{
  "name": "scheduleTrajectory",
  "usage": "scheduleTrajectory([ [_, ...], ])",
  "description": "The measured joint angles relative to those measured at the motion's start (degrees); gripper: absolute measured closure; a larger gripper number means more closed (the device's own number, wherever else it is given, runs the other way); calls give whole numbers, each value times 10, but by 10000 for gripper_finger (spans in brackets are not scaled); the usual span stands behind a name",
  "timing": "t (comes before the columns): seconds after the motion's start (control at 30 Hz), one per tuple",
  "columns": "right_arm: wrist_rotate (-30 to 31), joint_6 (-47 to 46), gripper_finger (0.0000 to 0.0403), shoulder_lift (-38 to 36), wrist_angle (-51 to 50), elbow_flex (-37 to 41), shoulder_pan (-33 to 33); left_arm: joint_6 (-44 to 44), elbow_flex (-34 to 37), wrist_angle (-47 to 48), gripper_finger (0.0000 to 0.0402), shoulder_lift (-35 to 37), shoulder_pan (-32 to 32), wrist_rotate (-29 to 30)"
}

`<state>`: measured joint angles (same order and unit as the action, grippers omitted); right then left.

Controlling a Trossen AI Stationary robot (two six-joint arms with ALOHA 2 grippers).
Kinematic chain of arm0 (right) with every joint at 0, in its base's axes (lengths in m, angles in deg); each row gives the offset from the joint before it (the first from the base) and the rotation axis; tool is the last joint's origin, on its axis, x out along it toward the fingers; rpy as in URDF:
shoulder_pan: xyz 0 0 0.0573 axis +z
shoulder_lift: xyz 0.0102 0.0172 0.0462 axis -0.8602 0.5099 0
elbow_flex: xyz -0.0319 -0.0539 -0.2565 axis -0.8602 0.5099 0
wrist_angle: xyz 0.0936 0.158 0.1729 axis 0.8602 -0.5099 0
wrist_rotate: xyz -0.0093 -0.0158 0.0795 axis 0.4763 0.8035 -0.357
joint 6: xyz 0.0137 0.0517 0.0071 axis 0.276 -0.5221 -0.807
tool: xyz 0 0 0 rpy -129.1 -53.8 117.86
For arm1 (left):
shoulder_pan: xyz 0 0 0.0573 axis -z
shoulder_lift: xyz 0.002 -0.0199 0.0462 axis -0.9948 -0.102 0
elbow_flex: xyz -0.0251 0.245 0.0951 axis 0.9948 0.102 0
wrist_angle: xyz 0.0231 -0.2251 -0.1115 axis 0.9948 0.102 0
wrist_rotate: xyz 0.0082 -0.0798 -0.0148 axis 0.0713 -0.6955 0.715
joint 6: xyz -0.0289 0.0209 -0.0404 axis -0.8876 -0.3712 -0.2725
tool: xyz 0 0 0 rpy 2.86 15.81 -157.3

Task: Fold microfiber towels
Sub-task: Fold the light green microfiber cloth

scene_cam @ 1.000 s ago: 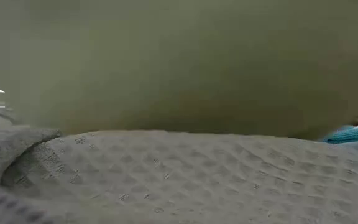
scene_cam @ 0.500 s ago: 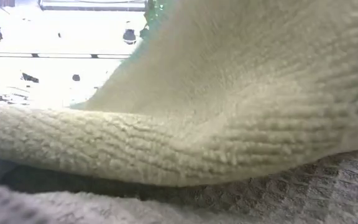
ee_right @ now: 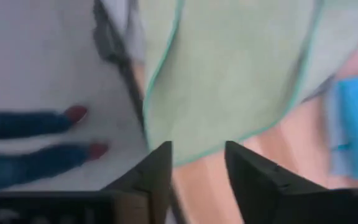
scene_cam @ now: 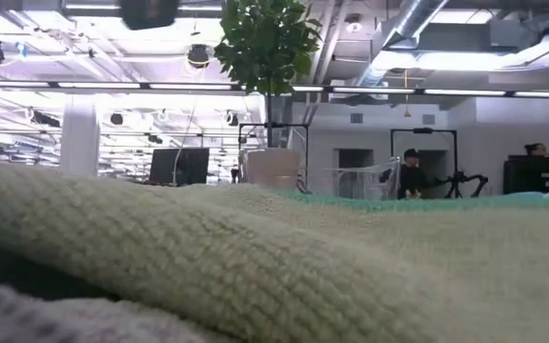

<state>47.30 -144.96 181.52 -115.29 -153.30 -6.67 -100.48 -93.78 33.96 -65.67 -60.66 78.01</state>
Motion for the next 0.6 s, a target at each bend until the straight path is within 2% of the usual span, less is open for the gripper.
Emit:
scheduleTrajectory([
  [0.07, 79, 2, 200, -17, -26, 0, -8, 16, 3, -58, 401, -2, -17, 9],
  [0.1, 110, 9, 191, -26, -31, 0, -18, 24, 11, -96, 401, -5, -24, -5],
  [0.17, 141, 37, 180, -41, -33, -1, -48, 36, 33, -188, 401, -20, -34, -43],
  [0.23, 151, 76, 176, -48, -29, -1, -81, 39, 56, -237, 401, -34, -37, -63],
  [0.37, 133, 186, 178, -63, 24, 62, -137, -4, 112, -302, 401, -41, -46, -80],
  [0.5, 47, 270, 191, -106, 185, 212, -205, -42, 192, -407, 401, -43, -53, -103],
  [0.6, 40, 287, 201, -133, 295, 317, -245, -71, 239, -461, 401, -43, -55, -80],
])
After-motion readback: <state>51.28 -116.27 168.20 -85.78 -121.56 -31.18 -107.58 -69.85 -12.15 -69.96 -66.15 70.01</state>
